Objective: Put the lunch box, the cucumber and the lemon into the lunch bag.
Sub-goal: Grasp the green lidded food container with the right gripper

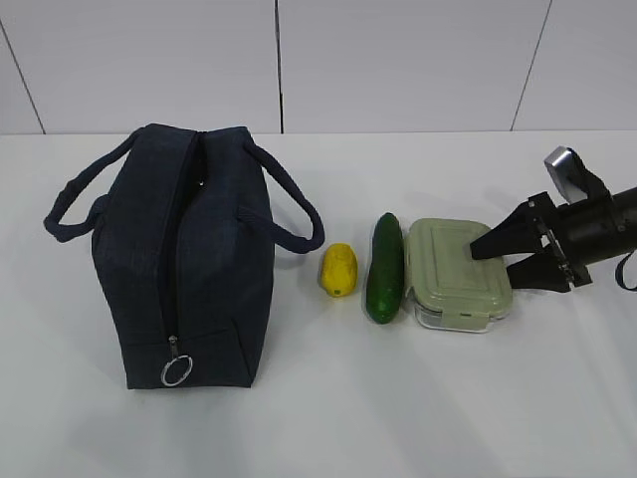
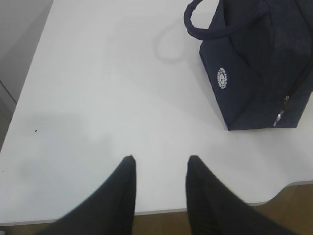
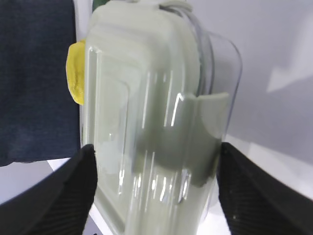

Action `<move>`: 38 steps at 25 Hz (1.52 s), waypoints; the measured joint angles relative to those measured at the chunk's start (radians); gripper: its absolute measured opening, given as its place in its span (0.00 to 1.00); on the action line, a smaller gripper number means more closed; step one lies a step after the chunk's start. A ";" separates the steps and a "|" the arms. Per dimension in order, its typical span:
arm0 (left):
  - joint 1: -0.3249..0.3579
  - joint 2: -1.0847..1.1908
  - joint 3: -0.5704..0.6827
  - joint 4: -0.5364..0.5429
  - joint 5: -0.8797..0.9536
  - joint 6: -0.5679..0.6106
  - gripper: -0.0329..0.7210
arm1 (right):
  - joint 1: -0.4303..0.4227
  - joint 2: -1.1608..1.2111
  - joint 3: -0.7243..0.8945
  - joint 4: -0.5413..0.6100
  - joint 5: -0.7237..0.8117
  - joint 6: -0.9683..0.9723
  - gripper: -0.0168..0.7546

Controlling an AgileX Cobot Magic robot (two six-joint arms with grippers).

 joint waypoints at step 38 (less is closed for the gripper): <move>0.000 0.000 0.000 0.000 0.000 0.000 0.37 | 0.001 0.040 0.000 0.041 0.000 -0.015 0.75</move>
